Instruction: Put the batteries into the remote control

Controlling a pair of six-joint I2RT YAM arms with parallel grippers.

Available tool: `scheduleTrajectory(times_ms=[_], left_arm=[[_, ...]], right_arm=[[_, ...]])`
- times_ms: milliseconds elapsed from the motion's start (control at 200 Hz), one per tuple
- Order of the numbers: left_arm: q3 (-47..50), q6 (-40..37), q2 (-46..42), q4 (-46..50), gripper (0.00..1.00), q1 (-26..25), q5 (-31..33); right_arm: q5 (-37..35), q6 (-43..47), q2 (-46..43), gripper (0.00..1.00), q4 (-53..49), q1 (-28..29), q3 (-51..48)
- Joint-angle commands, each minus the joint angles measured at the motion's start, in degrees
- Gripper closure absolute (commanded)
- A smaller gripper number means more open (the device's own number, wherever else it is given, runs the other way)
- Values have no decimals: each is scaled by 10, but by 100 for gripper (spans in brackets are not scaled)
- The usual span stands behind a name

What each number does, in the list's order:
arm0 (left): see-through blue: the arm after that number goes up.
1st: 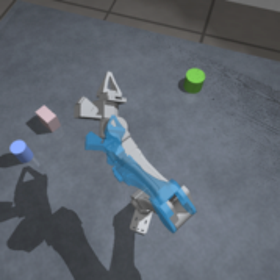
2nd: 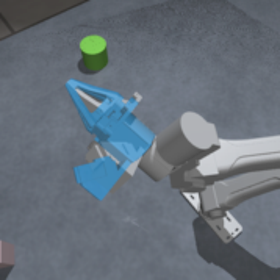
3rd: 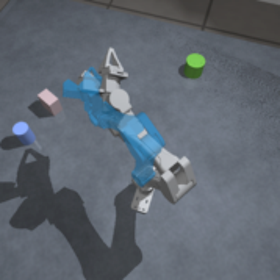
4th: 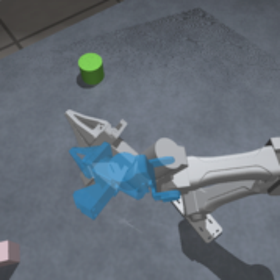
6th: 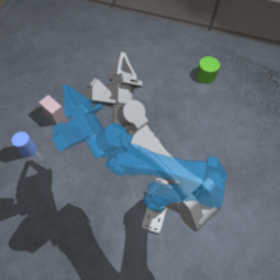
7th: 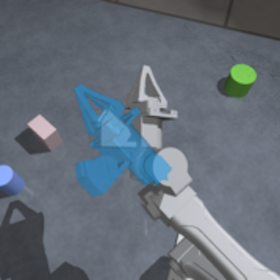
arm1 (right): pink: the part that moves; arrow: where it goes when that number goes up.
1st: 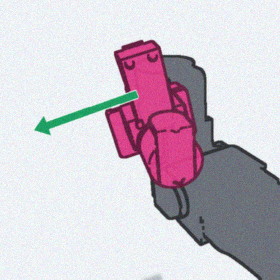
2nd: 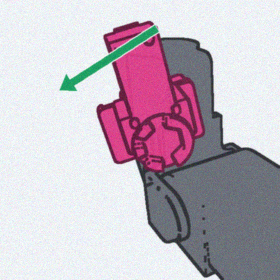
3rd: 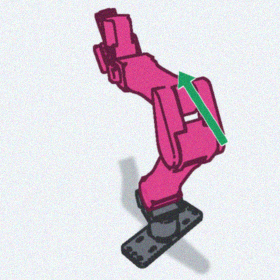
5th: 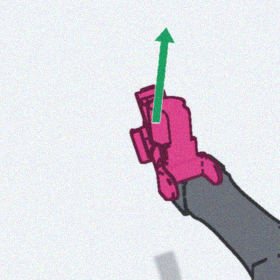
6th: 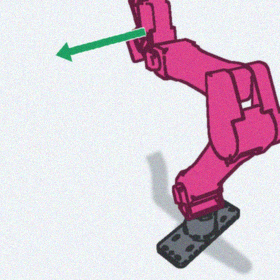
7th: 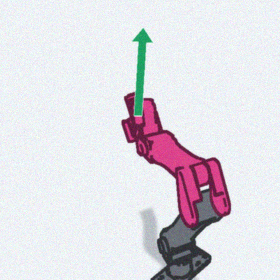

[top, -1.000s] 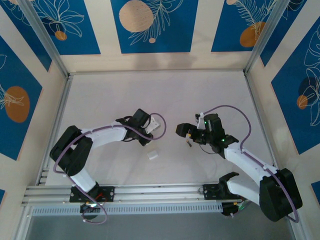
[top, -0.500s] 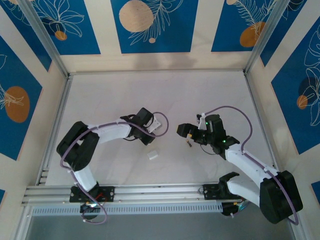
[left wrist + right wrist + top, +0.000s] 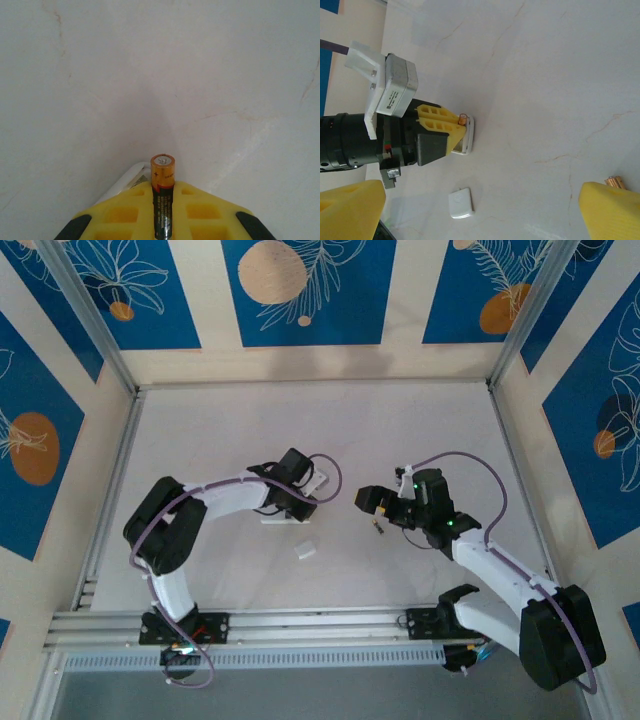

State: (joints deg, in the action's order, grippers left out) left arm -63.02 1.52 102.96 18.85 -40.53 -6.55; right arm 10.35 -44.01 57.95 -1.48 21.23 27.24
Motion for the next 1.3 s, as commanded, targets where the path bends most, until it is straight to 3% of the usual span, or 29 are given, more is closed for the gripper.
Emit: scheduleTrajectory(times_ms=[0, 205, 520, 880, 1295], left_arm=[[15, 53, -38, -9, 87, -4, 23], [43, 167, -69, -43, 87, -12, 75], [89, 231, -81, -113, 85, -39, 152], [125, 274, -103, -154, 85, -55, 171], [123, 332, -91, -136, 85, -67, 175]], right_arm=[[12, 2, -3, 1, 1, -3, -11], [18, 4, 8, 1, 8, -3, -7], [30, 18, 29, 1, 5, -2, 7], [23, 13, 29, 1, -5, 7, 12], [9, 10, 45, 1, -4, 29, 22]])
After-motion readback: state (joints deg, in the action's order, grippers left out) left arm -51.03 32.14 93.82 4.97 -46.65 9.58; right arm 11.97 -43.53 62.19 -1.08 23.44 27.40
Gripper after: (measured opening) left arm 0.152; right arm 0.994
